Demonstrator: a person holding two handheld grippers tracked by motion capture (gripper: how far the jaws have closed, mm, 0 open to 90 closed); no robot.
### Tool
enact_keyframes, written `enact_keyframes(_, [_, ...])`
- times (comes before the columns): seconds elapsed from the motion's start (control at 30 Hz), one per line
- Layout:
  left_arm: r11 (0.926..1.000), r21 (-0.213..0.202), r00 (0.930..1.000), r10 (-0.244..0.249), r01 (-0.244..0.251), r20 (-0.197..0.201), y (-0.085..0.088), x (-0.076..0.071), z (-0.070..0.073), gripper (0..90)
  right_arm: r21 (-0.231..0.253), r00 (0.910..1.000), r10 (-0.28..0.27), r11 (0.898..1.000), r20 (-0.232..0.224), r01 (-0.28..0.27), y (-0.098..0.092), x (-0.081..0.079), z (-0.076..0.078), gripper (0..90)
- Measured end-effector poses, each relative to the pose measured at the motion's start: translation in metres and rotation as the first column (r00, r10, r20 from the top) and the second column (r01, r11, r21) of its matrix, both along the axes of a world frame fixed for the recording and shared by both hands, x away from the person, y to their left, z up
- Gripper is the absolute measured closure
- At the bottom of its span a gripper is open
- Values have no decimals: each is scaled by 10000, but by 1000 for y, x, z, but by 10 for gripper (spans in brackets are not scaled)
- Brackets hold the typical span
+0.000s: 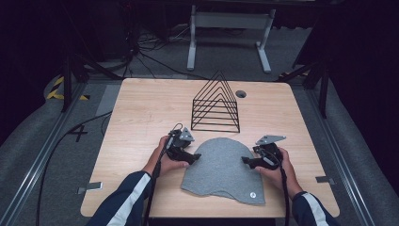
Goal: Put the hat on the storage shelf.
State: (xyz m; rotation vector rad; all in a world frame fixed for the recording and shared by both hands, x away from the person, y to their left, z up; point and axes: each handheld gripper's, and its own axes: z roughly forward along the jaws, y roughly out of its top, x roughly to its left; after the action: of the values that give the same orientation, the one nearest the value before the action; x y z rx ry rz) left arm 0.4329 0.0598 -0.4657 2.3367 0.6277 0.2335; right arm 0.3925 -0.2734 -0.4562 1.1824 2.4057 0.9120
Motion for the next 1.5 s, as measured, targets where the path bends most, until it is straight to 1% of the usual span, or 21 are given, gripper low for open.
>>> enact_keyframes(0.03, [9994,-336,9998,-42,35,-206,1,2,-2,262,-59,10000,4,10000,10,-4,0,1,0,312])
enact_keyframes(0.07, [9994,-347,9998,-73,67,-185,1,2,-3,259,-120,9999,86,9999,54,-85,1,1,0,310])
enact_keyframes(0.13, [9995,-196,9996,-260,258,-108,0,1,-2,277,-158,10000,88,9998,32,-87,2,0,0,321])
enact_keyframes(0.23, [9987,-101,9985,-500,497,-242,-4,-5,0,294,-171,9999,114,9998,65,-113,3,-1,0,362])
enact_keyframes(0.27, [9984,-140,9983,-547,544,-207,-6,-6,0,306,-166,9999,90,9998,57,-89,4,-2,0,377])
enact_keyframes(0.3, [9984,-58,9981,-562,560,-260,-7,-9,0,315,-155,10000,59,9999,75,-58,4,-3,0,403])
enact_keyframes(0.33, [9974,-11,9971,-726,726,-214,-9,-10,1,329,-162,9999,138,9998,64,-137,5,-4,1,440])
enact_keyframes(0.43, [9962,-32,9958,-866,865,-310,-12,-13,3,439,-135,9998,206,9997,2,-205,7,-5,2,502])
enact_keyframes(0.57, [9966,-130,9961,-818,815,-315,-12,-15,3,489,-102,9993,359,9993,-73,-360,9,-7,3,592])
enact_keyframes(0.6, [9957,-59,9952,-928,927,-317,-12,-16,3,510,-114,9990,434,9990,-71,-435,10,-7,3,627])
enact_keyframes(0.67, [9956,-119,9951,-935,931,-328,-14,-17,3,574,-1,9984,558,9984,-123,-558,11,-8,3,681])
enact_keyframes(0.8, [9951,-149,9945,-979,974,-363,-15,-18,4,628,179,9968,780,9968,-145,-777,11,-8,2,781])
enact_keyframes(0.87, [9954,-206,9948,-944,936,-393,-15,-18,4,652,191,9961,877,9960,-97,-875,11,-9,2,810])
enact_keyframes(1.0, [9934,-164,9926,-1140,1134,-418,-16,-19,4,760,13,9953,966,9953,62,-966,13,-11,2,838])
enact_keyframes(1.1, [9939,-115,9938,-1095,1093,-204,-15,-20,5,836,-41,9950,988,9951,127,-988,12,-12,3,843])
enact_keyframes(1.13, [9940,-66,9939,-1093,1092,-162,-14,-20,6,845,-54,9946,1030,9947,146,-1029,11,-13,3,843])
enact_keyframes(1.2, [9938,-155,9938,-1106,1104,-100,-13,-21,9,856,46,9940,1066,9943,260,-1068,10,-14,6,845])
enact_keyframes(1.27, [9927,-288,9931,-1165,1167,98,-12,-21,15,859,90,9928,1112,9937,436,-1117,9,-15,11,845])
enact_keyframes(1.3, [9925,-420,9932,-1143,1151,206,-12,-23,18,859,123,9921,1130,9934,547,-1139,8,-16,14,845])
enact_keyframes(1.4, [9910,-559,9913,-1181,1213,576,-9,-27,31,861,287,9882,1178,9922,976,-1211,6,-20,26,846])
enact_keyframes(1.5, [9898,-662,9880,-1193,1261,980,-6,-31,45,862,378,9815,1257,9905,1444,-1324,4,-25,42,847])
